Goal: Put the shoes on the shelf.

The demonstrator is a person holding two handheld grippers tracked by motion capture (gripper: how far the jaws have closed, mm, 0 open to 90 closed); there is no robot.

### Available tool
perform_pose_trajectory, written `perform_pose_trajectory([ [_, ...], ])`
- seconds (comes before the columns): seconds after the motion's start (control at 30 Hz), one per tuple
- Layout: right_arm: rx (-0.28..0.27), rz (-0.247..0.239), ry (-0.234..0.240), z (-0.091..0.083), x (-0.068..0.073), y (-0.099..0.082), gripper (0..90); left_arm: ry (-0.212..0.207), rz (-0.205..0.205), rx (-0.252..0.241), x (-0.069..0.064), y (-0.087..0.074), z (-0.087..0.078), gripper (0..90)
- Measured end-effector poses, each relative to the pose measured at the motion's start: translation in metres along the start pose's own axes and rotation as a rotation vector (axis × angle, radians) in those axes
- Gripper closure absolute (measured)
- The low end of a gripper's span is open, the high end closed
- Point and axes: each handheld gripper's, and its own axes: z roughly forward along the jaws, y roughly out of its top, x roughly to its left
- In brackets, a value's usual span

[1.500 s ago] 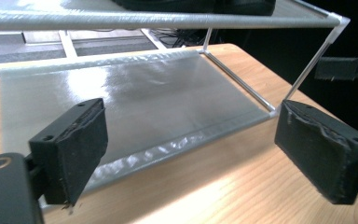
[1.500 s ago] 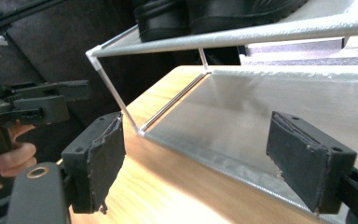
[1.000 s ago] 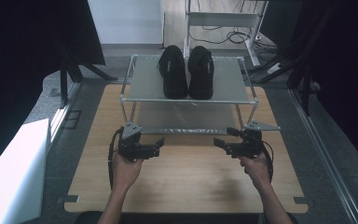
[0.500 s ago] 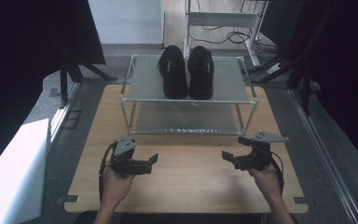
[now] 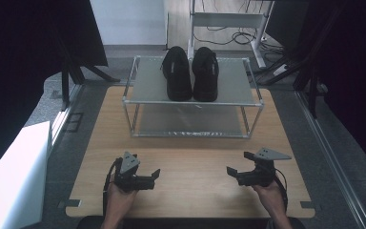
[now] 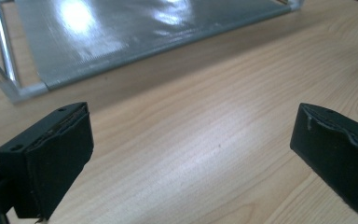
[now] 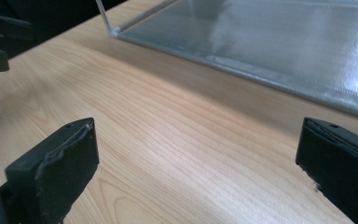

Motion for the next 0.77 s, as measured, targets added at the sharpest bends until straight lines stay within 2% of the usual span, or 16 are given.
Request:
perform_pose_trajectory([
  [0.13,0.049,-0.021,-0.03,0.007,0.0,-0.011,0.0,0.007,0.018,0.034,-0.005,-0.007,0.007,0.0],
  [0.27,0.1,-0.061,-0.051,0.014,0.001,-0.02,0.0,0.022,0.042,0.08,-0.011,-0.012,0.013,0.0],
  [0.57,0.237,-0.126,-0.048,0.032,0.005,-0.034,0.0,0.055,0.11,0.204,-0.022,-0.02,0.031,0.0],
  [0.77,0.3,-0.148,-0.052,0.039,0.007,-0.039,0.0,0.063,0.115,0.238,-0.023,-0.022,0.037,0.0],
])
